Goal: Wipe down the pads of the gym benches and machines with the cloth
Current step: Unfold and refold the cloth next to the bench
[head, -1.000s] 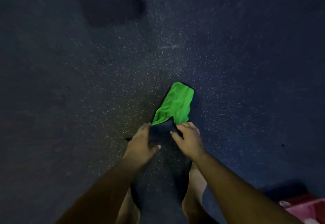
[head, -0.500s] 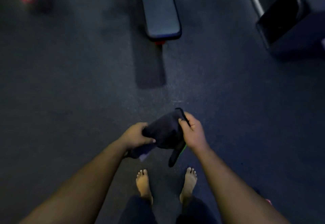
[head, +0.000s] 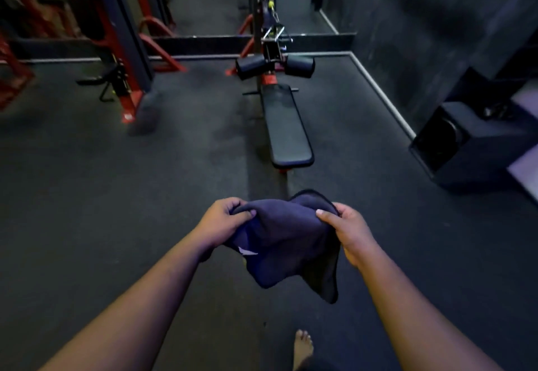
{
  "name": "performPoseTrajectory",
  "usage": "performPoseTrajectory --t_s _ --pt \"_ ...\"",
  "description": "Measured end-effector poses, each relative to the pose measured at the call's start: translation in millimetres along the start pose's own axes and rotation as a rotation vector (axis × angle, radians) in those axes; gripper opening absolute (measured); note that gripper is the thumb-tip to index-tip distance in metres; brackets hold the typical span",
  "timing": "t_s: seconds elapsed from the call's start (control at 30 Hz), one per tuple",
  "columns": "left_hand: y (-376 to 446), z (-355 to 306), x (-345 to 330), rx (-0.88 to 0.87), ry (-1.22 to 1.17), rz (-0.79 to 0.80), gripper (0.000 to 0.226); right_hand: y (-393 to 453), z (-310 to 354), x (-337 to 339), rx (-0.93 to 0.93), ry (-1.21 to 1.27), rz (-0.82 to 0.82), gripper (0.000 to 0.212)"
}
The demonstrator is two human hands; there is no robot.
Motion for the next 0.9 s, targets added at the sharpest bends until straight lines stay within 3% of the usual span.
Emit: performPoseTrajectory --t_s 0.07,0.17,0.27,0.43,0.53,0.6,0.73,0.8,0.9 --pt "12.6 -4.8 8.5 0.04 0.144 -0.055 0.026 12.4 7.3 -2.5 0.033 0.127 -0.084 0.017" --pt "31.3 -22.7 7.7 0.014 0.183 -0.09 0.038 34.8 17.6 -13.2 0.032 0.212 -0.046 0.011" --pt "58.3 -41.5 6.2 0.014 0.185 -0.154 0.039 66.2 28.7 -20.9 0.121 -0.004 -0.048 0.01" --pt "107.8 -59.3 3.9 0.111 0.437 -0.241 0.032 113.0 53.6 -16.8 0.338 -0.142 -0.333 0.016" --pt "125.7 -68.4 3.7 0.084 0.496 -0.346 0.026 134.9 58.4 -27.3 0.35 -0.242 -0.289 0.016" --pt "141.7 -68.3 2.5 0.098 0.413 -0.372 0.032 153.8 64.3 -33.2 0.365 -0.276 -0.264 0.017" --pt "169.8 -68.4 -6.9 0.161 -0.185 -0.26 0.036 187.6 71.8 -49.6 0.325 -0.142 -0.187 0.018" --pt "185.2 -69.5 -2.1 0.177 -0.231 -0.243 0.034 204.9 71.8 -55.4 0.227 -0.08 -0.177 0.019" --pt "219.7 -63.1 23.7 0.158 -0.161 -0.298 0.02 233.5 80.1 -62.7 0.267 -0.183 -0.285 0.006"
Point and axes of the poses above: each hand's wrist, its own y-axis towards the middle knuckle, its own x-axis out of the back of the hand, z = x × y, the point moved 4 cm from there along y, towards the middle knuckle
